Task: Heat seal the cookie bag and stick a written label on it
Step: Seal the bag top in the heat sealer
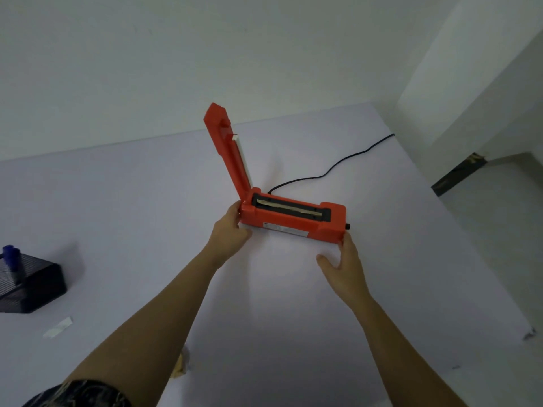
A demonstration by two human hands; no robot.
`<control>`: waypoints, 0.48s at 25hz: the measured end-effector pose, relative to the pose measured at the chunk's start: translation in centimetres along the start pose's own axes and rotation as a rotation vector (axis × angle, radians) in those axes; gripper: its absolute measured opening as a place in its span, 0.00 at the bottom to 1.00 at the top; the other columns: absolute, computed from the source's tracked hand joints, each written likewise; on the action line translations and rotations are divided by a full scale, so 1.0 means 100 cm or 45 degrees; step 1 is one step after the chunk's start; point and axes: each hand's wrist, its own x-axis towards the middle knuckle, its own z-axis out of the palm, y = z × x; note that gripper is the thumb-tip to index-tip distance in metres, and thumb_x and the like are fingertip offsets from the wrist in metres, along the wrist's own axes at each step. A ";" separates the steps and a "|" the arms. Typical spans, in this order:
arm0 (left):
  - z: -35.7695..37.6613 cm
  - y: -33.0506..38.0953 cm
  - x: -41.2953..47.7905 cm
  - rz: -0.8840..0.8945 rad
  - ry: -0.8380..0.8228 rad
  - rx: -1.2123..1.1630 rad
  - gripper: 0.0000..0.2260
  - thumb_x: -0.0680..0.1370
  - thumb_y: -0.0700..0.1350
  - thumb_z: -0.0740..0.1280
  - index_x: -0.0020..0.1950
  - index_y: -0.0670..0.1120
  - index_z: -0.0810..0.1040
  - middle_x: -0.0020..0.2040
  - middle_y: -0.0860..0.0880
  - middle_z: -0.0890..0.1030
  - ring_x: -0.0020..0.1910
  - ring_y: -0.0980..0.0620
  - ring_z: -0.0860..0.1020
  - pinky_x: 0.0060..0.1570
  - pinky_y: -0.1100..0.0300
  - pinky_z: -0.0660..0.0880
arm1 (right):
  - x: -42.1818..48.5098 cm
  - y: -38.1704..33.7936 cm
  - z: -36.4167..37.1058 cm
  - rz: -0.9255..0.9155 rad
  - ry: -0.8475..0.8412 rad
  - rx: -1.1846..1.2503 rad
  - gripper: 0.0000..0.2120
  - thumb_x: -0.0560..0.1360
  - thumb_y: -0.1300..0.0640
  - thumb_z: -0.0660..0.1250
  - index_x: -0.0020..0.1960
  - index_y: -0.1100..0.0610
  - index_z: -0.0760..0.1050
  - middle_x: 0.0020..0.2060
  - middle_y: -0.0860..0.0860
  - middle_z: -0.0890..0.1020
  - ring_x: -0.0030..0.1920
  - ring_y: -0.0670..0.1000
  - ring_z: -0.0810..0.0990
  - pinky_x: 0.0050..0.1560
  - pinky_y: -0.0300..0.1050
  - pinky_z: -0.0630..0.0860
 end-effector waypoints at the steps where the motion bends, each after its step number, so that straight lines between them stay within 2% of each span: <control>1: 0.000 -0.003 -0.008 -0.002 -0.006 0.008 0.34 0.72 0.33 0.63 0.75 0.49 0.56 0.69 0.45 0.69 0.67 0.46 0.69 0.59 0.54 0.70 | -0.012 0.001 0.001 0.002 0.006 0.018 0.33 0.72 0.61 0.68 0.72 0.51 0.57 0.65 0.50 0.70 0.64 0.45 0.67 0.66 0.45 0.64; 6: 0.006 -0.013 -0.041 0.019 -0.049 0.041 0.33 0.72 0.33 0.63 0.75 0.48 0.56 0.71 0.45 0.68 0.67 0.44 0.68 0.62 0.52 0.68 | -0.054 0.015 0.002 0.071 0.045 0.026 0.33 0.72 0.58 0.69 0.72 0.50 0.57 0.66 0.50 0.70 0.66 0.48 0.69 0.68 0.50 0.66; 12: 0.015 -0.018 -0.057 0.022 -0.072 0.135 0.34 0.74 0.33 0.62 0.76 0.48 0.52 0.72 0.44 0.66 0.66 0.46 0.70 0.55 0.60 0.68 | -0.064 0.022 -0.006 0.116 0.032 -0.038 0.34 0.72 0.59 0.69 0.72 0.53 0.57 0.67 0.51 0.69 0.68 0.50 0.67 0.69 0.53 0.66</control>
